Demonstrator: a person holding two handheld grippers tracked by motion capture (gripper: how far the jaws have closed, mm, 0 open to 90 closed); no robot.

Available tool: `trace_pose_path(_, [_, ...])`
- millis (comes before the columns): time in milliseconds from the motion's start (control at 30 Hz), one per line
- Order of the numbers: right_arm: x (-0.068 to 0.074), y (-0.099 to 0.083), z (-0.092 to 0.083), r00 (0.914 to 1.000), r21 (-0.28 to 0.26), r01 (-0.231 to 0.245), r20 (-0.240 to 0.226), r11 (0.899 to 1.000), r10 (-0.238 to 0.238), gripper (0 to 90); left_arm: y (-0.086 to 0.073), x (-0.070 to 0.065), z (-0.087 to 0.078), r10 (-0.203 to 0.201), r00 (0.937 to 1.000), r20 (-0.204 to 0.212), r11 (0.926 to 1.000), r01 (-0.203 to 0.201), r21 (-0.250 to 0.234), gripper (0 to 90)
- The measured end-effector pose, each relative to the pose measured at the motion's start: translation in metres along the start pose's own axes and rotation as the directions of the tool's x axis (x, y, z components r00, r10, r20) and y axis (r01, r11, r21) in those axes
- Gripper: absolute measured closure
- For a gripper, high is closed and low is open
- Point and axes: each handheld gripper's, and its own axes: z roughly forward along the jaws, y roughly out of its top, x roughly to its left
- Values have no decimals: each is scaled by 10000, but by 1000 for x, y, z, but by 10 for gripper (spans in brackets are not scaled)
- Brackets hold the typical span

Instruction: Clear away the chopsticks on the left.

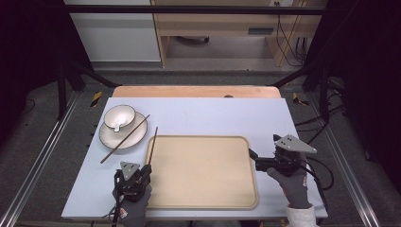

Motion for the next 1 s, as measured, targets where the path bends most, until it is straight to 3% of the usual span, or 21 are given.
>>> trace_pose_path(133, [1,0,1,10000,11,44,-2,10000,-44,9,-7,-5,7,252,9996,-103,9991,-248,357,838])
trace_pose_path(367, [1,-1,1,10000,35,74,26,10000,-74,9,-11,-6,13,336,9993,-173,9978,-325,581,837])
trace_pose_path(1000, [4,-1,3,9997,101,222,60,9997,-222,9,-7,-5,20,617,9974,-358,9903,-567,1271,818])
